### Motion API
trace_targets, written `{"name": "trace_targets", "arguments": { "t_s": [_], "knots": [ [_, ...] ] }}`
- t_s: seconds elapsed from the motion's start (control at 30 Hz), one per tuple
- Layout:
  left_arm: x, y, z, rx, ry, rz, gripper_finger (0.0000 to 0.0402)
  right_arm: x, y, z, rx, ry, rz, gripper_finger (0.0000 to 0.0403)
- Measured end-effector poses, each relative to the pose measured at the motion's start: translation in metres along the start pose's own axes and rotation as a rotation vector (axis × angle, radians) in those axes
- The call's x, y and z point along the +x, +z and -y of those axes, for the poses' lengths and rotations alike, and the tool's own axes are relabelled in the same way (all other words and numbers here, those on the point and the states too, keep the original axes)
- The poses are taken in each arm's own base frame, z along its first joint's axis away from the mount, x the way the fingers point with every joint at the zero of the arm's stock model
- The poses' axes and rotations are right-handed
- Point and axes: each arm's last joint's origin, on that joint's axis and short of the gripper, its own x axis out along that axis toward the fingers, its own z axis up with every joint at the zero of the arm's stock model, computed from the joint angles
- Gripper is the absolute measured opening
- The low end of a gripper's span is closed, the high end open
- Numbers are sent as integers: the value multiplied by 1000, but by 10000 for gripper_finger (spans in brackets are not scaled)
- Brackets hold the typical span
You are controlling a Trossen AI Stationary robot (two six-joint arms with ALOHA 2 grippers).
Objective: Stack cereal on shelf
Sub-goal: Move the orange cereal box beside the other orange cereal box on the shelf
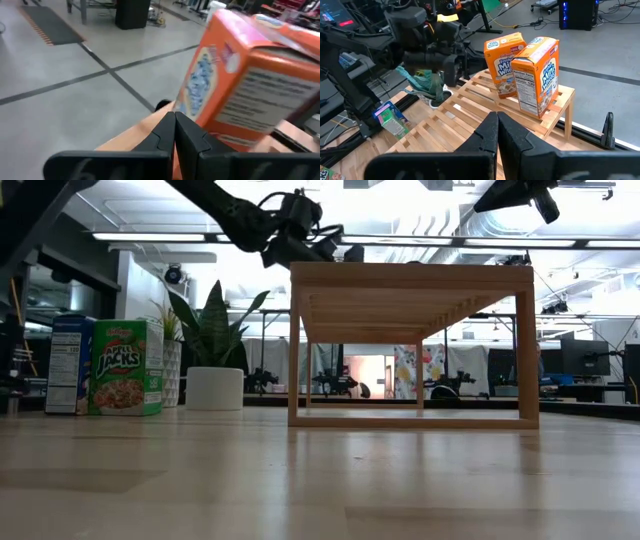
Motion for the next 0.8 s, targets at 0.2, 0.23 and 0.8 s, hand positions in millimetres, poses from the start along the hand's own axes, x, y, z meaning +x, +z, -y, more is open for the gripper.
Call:
{"name": "trace_targets", "arguments": {
  "t_s": [0.2,0.23,0.8],
  "knots": [
    [-3,-5,16,-16,-53,-16,0,0,0,0,1,0,0,0],
    [-3,-6,19,-14,-59,-19,0,0,0,0,1,0,0,0],
    [-4,-5,12,17,-3,-28,0,0,0,0,2,11,-5,0]
  ]
}}
